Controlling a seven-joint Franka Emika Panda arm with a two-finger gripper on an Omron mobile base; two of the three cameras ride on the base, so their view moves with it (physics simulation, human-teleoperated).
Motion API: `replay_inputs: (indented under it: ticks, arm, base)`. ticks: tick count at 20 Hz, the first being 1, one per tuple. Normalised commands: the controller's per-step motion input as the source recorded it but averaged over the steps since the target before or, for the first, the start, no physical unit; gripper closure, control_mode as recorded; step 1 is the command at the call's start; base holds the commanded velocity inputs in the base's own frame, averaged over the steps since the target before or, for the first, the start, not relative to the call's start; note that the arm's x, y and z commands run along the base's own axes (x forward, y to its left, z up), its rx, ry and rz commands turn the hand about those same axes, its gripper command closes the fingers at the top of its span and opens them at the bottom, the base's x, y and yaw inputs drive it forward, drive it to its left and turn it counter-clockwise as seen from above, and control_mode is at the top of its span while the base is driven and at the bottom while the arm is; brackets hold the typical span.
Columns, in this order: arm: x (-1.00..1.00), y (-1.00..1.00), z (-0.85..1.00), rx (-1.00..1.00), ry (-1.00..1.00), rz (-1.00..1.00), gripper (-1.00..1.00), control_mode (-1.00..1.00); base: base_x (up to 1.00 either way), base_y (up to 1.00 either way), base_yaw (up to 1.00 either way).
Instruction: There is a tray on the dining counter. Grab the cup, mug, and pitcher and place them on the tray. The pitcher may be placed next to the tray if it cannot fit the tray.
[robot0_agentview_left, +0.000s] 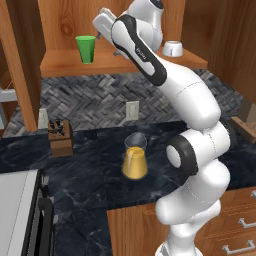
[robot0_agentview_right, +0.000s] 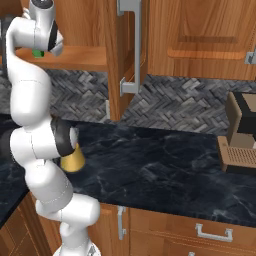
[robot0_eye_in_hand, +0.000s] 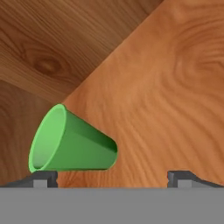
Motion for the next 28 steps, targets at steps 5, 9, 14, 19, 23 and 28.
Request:
replay_inputs:
  ticks: [5, 9, 14, 19, 23, 28]
  arm:
    - [0.14, 0.17, 0.04, 0.04, 0.00, 0.00, -1.00, -1.00]
    - [0.18, 0.15, 0.00, 0.02, 0.00, 0.00, -1.00, -1.00]
    - [0.22, 0.15, 0.00, 0.02, 0.03, 0.00, -1.00, -1.00]
    - [0.21, 0.17, 0.00, 0.01, 0.06, 0.00, -1.00, -1.00]
    - [0.22, 0.13, 0.00, 0.01, 0.07, 0.00, -1.00, -1.00]
    - [0.20, 0.09, 0.00, 0.00, 0.08, 0.00, -1.00, -1.00]
  base:
    - [0.00, 0.00, 0.00]
    - [0.00, 0.00, 0.00]
    - [0.00, 0.00, 0.00]
    - [0.00, 0.00, 0.00]
    - [0.00, 0.00, 0.00]
    - [0.00, 0.00, 0.00]
